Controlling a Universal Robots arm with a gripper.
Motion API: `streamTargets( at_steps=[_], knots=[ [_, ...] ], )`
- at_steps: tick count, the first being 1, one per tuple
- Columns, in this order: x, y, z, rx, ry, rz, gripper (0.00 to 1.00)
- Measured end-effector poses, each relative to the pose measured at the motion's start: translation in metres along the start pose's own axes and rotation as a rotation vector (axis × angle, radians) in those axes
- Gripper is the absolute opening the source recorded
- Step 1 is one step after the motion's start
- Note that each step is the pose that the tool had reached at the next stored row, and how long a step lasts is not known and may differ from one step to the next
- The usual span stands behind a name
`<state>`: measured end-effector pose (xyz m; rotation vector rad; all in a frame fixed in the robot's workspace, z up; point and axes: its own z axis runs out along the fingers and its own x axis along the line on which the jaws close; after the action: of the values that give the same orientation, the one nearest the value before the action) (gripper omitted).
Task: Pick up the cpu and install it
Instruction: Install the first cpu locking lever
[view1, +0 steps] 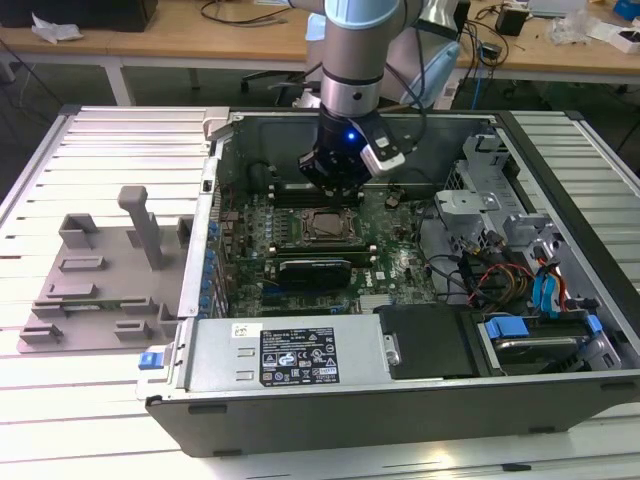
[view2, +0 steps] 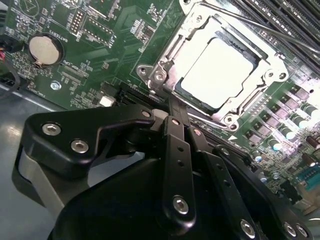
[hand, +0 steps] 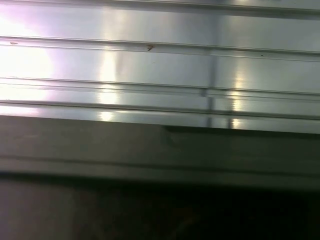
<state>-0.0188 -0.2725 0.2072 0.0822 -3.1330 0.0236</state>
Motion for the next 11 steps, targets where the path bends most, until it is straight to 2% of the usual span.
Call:
streamTargets(
  at_steps=[5,11],
  knots=[
    [-0.0051,-0.0002,0.0021,0.0008,0.0056,0.000,0.11],
    [-0.0051,-0.0026,0.0027,0.0053,0.0066,0.000,0.11]
  ],
)
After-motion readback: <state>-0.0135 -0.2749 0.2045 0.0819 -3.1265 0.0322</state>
